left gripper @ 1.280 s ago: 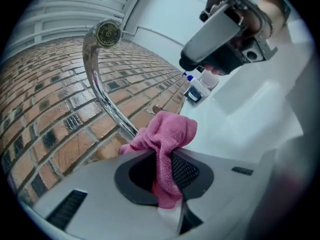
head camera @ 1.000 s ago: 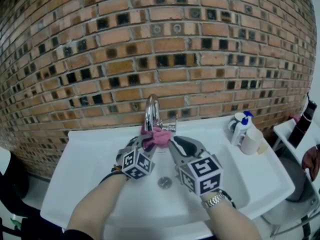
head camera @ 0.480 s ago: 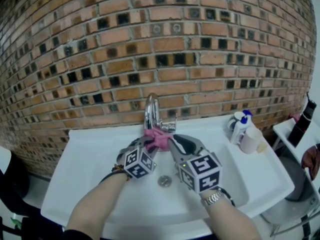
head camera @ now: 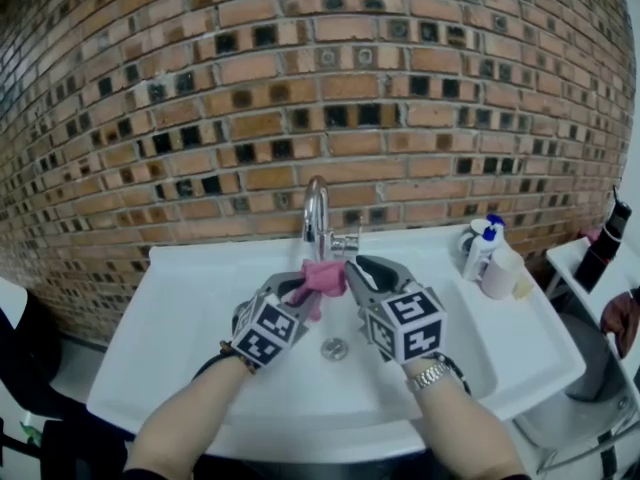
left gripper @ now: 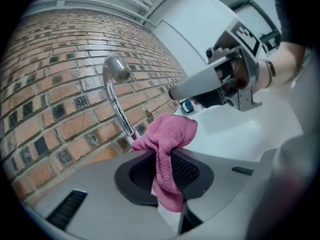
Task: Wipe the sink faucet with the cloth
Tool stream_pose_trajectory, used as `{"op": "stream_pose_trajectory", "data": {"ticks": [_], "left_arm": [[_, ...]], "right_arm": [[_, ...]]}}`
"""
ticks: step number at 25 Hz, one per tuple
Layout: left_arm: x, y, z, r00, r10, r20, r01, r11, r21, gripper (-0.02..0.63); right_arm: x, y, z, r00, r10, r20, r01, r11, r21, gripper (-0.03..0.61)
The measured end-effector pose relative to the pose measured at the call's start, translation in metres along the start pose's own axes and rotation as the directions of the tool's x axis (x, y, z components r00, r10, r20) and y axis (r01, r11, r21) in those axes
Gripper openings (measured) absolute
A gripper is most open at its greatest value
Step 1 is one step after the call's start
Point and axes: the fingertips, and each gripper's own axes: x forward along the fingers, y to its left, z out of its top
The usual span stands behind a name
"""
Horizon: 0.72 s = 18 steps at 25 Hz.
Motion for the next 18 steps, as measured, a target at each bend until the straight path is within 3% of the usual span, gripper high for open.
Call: {"op": "stream_pose_trajectory", "data": {"ticks": [5,9,15,18], "left_arm": [[-0.033,-0.002,0.011,1.0,0.01,0.026,-0.005,0.983,-0.181,0.064],[-0.048,-0.014,0.014,0.999,-0.025,0.038,0.035,0.955,-0.293,0.066],[-0.059,-0.016,0.015,0.996,0.02,0.083,0.009,0.941,-0.338,0.066],[-0.062,-0.013,0.017,0.991,0.042,0.125,-0.002,0.951,-0.309,0.066]], "right_arm": [[0.0,0.006,-0.003,1.0,0.013,0.001,-0.013,0.999,-0.033,0.086],[0.002,0.005,-0.007,1.0,0.009,0.0,-0.009,0.999,-0.051,0.083],[0.001,0.002,-0.013,1.0,-0.004,-0.006,0.004,0.998,-0.063,0.073],[-0.002,0.004,-0.01,1.0,-0.004,-0.002,0.004,0.998,-0.064,0.055]]}}
